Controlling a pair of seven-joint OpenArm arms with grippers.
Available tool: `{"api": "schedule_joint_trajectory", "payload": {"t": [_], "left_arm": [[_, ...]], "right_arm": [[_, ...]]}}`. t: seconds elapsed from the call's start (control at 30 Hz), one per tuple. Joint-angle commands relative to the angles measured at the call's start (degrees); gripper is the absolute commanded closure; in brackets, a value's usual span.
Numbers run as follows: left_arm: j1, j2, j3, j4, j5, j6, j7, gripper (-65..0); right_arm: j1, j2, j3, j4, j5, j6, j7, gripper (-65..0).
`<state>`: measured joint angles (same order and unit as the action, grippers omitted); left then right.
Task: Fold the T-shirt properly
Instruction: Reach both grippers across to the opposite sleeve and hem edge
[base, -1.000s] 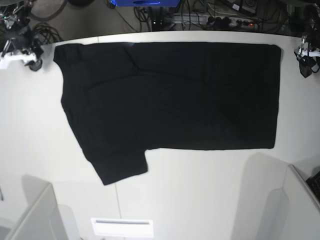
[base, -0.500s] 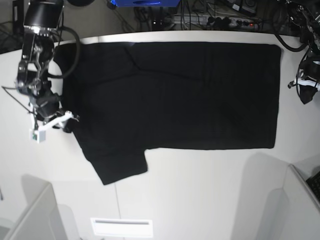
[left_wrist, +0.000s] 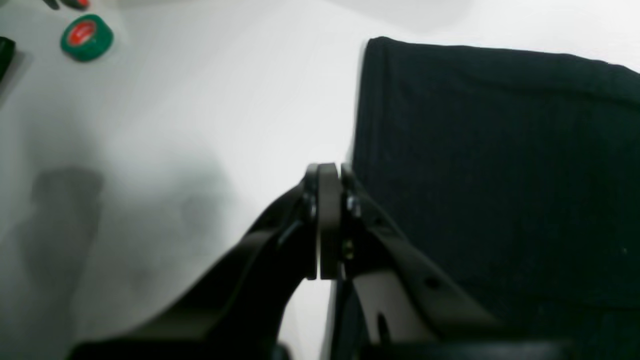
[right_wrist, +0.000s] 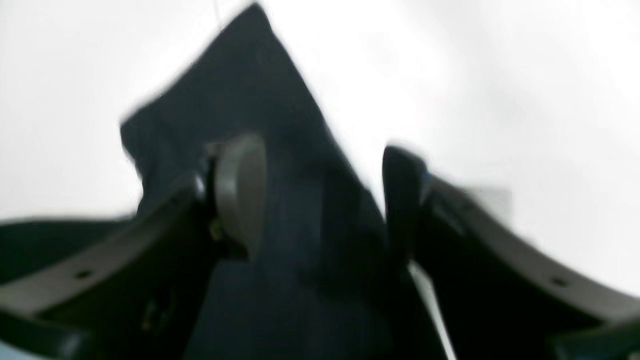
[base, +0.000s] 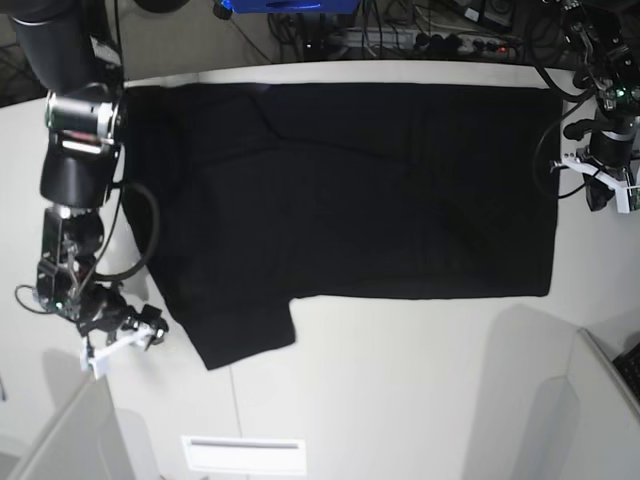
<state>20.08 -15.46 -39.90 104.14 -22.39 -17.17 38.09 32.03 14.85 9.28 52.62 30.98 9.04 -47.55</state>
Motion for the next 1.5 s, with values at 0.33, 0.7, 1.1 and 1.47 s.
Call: {"api": "schedule_joint_trajectory", "payload": {"t": [0.33, 0.7, 1.1, 1.47], "left_arm": [[-0.1, -0.8, -0.4, 1.0, -0.3, 0.0, -1.2, 0.0], [1.1, -1.2, -0.6, -0.2, -0.1, 0.0, -1.5, 0.0], [-5.7, -1.3, -0.5, -6.2, 0.0, 0.2, -1.1, -42.5], [-23.2, -7.8, 8.0, -24.9, 2.7, 0.2, -1.1, -65.0]], "right_arm": [[16.8, -1.8, -16.1, -34.6, 0.5, 3.4, 19.3, -35.4], [15.9, -3.5, -22.7, -37.5, 0.4, 3.1, 24.0, -34.7], [15.2, -3.3, -22.5, -37.5, 0.4, 3.1, 26.0, 0.0], [15.4, -3.3, -22.4, -37.5, 0.4, 3.1, 25.6, 0.0]]}}
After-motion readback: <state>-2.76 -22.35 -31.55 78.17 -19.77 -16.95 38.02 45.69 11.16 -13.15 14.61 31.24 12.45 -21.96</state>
